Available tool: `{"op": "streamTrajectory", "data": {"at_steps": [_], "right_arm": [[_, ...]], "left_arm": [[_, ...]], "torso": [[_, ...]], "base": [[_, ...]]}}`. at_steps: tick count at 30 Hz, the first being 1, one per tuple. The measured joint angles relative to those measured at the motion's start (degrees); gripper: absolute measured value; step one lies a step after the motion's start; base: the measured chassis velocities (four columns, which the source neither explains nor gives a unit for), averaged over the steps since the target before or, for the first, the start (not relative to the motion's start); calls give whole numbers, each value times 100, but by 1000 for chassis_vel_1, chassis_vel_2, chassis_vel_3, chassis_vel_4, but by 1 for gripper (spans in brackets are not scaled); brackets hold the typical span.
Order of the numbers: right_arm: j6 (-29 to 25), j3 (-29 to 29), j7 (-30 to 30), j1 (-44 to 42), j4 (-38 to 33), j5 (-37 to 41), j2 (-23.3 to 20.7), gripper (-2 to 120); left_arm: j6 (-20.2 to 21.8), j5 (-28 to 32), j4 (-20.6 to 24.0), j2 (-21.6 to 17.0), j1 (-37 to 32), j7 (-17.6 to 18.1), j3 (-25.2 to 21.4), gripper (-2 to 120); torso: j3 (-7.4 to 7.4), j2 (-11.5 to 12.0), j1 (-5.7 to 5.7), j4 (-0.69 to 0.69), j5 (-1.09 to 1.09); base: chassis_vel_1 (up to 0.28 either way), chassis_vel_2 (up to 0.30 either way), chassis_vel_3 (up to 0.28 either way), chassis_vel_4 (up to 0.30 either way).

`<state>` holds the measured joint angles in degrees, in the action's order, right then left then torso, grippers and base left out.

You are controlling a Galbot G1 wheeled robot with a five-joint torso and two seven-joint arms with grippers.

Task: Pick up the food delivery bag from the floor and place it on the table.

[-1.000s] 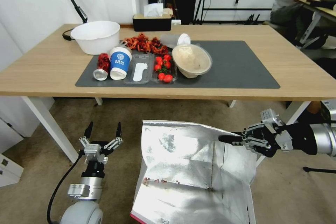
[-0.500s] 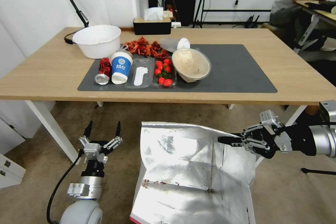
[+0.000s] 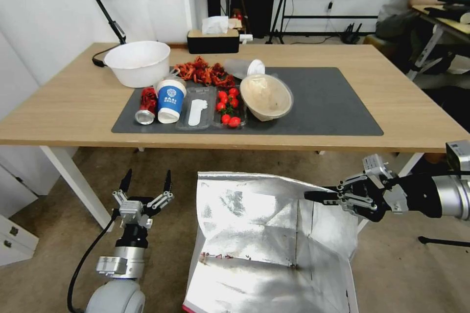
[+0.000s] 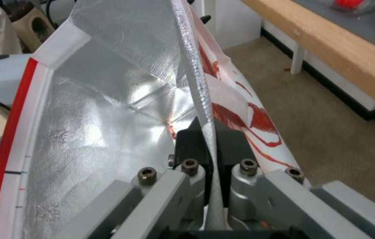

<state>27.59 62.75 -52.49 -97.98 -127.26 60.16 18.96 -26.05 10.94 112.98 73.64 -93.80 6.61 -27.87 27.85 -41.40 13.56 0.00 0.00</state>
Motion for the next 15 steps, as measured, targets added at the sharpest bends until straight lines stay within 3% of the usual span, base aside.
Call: {"op": "streamTrajectory", "data": {"at_steps": [15], "right_arm": [[-26, -28, -9, 36, 12, -32, 1, 0]], "left_arm": [[-6, -14, 2, 2, -21, -12, -24, 100]], "torso": [[202, -346, 141, 0, 0]], "base": [[0, 0, 0, 0]]}}
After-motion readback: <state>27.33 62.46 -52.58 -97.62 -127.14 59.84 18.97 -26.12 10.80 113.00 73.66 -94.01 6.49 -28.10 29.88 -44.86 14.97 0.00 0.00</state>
